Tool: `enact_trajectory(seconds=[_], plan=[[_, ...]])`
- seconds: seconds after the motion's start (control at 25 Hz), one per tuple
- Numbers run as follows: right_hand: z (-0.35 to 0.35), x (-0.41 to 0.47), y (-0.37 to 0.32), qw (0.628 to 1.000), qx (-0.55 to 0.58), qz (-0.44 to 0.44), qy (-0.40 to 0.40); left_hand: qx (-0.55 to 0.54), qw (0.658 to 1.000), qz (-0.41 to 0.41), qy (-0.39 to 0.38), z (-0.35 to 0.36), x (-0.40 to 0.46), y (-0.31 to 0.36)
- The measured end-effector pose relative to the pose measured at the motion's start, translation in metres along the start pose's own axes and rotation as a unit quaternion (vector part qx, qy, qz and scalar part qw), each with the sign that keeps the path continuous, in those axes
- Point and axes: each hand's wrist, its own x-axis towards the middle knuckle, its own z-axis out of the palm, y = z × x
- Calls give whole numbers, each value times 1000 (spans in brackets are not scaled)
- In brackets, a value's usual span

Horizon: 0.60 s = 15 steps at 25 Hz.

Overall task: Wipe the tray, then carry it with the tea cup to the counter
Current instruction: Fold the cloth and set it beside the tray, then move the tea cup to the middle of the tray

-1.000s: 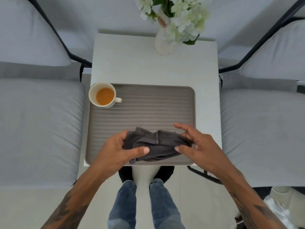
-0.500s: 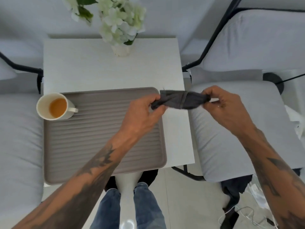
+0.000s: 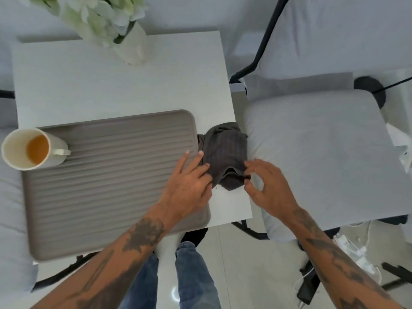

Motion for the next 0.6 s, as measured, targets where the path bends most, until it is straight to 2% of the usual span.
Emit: enact_trajectory(seconds=[0.08, 0.24, 0.32, 0.4, 0.44, 0.52, 0.6], plan=[[6, 10, -16, 997, -58, -24, 51, 40, 999, -9, 3, 3, 15, 8], [48, 19, -27, 980, -180, -53, -72, 129, 984, -23, -124, 11, 30, 19], [56, 19, -27, 975, -200, -40, -93, 75, 990, -51, -106, 4, 19, 13], [49, 23, -45, 981, -182, -27, -61, -95, 988, -118, 23, -16, -10, 2], [47, 25, -61, 988, -150, -24, -34, -187, 961, -173, 103, -34, -34, -7], [49, 37, -112, 998, -46, -44, -9, -268, 876, -316, 249, -78, -89, -35], [62, 57, -176, 994, 67, -77, -41, -243, 797, -438, 338, -124, -148, -77]])
